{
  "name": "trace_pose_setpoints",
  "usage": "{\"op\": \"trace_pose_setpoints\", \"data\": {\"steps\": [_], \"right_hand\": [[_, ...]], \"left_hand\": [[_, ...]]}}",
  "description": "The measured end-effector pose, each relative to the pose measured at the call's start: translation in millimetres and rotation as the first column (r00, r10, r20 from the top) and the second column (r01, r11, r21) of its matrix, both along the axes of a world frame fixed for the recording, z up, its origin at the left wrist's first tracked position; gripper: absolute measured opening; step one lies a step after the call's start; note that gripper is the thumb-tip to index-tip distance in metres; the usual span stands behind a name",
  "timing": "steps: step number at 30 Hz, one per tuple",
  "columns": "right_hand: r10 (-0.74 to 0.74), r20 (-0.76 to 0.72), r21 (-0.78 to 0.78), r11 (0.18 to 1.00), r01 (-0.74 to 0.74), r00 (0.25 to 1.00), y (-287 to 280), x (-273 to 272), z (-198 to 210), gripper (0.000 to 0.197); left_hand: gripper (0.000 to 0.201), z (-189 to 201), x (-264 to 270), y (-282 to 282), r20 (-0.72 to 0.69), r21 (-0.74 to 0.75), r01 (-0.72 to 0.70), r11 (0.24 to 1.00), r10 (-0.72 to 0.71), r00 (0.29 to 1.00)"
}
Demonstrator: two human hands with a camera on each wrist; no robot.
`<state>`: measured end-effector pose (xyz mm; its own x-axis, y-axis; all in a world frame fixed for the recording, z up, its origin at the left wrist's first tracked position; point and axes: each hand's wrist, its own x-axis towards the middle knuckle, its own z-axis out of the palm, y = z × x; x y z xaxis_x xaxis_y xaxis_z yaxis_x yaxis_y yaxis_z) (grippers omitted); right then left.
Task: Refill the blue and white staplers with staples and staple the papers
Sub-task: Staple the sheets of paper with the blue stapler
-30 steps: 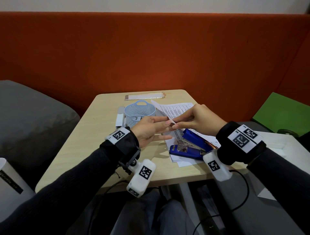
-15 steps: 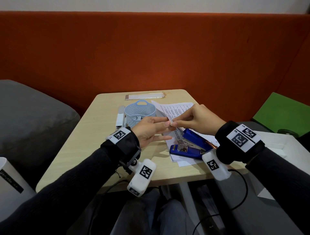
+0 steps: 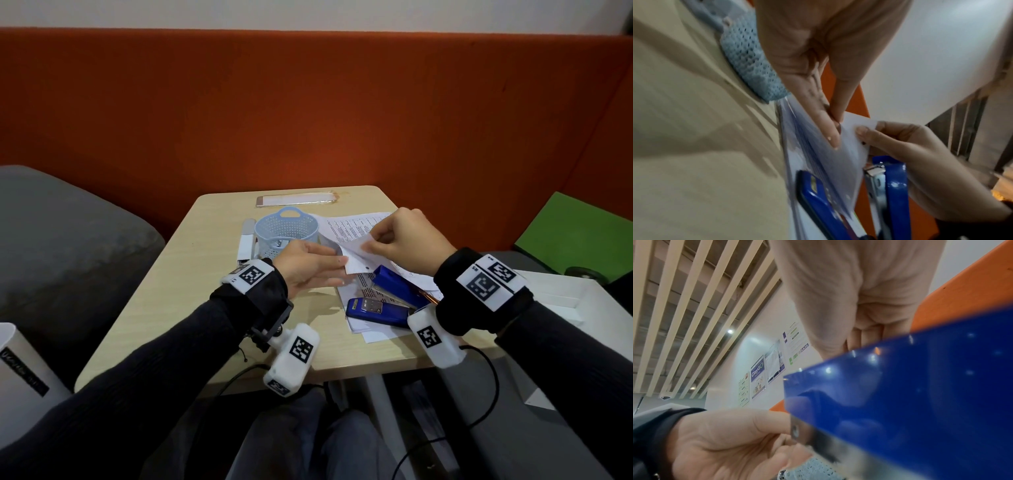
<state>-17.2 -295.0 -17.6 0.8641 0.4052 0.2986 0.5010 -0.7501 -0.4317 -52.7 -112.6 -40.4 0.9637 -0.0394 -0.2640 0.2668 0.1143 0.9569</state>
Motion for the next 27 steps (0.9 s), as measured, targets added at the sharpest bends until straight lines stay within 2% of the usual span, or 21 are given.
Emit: {"op": "trace_pose_setpoints", "data": {"steps": [2,3,5,7,9,11,12,14,17,20,22,24,27], "right_hand": [[-0.049,0.038,0.051,0.998,0.047,0.998,-3,2,1,0.038],[-0.069,0.060,0.075,0.995,0.064,0.996,-4,1,2,0.037],[-0.095,0.097,0.095,0.992,0.086,0.991,-6,0,1,0.031],[-0.104,0.112,0.106,0.990,0.093,0.988,-7,-2,0,0.027],[-0.086,0.126,0.126,0.990,0.070,0.988,-6,-4,-2,0.027],[-0.002,0.108,0.125,0.992,-0.012,0.994,-3,-8,-3,0.029],[0.055,0.071,0.105,0.993,-0.063,0.996,-2,-10,-3,0.031],[0.142,-0.033,0.032,0.989,-0.141,0.989,0,-18,-3,0.036],[0.125,-0.109,-0.109,0.985,-0.137,0.986,-8,-36,1,0.044],[-0.050,0.033,-0.301,0.952,0.058,0.998,-22,-64,5,0.065],[-0.153,0.063,-0.447,0.879,0.165,0.986,-31,-78,2,0.061],[-0.198,0.000,-0.535,0.828,0.167,0.980,-35,-83,-7,0.051],[-0.163,-0.068,-0.496,0.861,0.108,0.984,-42,-78,-24,0.040]], "left_hand": [[0.048,3,-1,3,-0.035,0.085,0.026,0.996,-0.023,0.999],[0.048,3,-3,3,-0.049,0.173,0.050,0.984,-0.042,0.998],[0.040,3,-5,3,-0.037,0.380,0.081,0.921,-0.073,0.997],[0.033,1,-5,2,0.038,0.453,0.059,0.889,-0.086,0.996],[0.031,3,-5,0,0.030,0.377,0.087,0.922,-0.106,0.994],[0.042,8,-7,-3,-0.091,0.169,0.147,0.975,-0.133,0.987],[0.050,9,-7,-3,-0.146,0.060,0.173,0.983,-0.163,0.976],[0.056,8,-4,-3,-0.194,-0.069,0.200,0.977,-0.210,0.958],[0.037,3,2,-1,-0.212,-0.088,0.134,0.987,-0.150,0.966],[0.028,0,5,2,-0.231,-0.050,0.103,0.993,-0.111,0.966],[0.025,-4,6,4,-0.261,-0.008,0.118,0.993,-0.116,0.958],[0.031,-7,7,6,-0.272,0.037,0.142,0.989,-0.127,0.954],[0.035,-13,7,3,-0.277,0.055,0.173,0.983,-0.152,0.949]]}}
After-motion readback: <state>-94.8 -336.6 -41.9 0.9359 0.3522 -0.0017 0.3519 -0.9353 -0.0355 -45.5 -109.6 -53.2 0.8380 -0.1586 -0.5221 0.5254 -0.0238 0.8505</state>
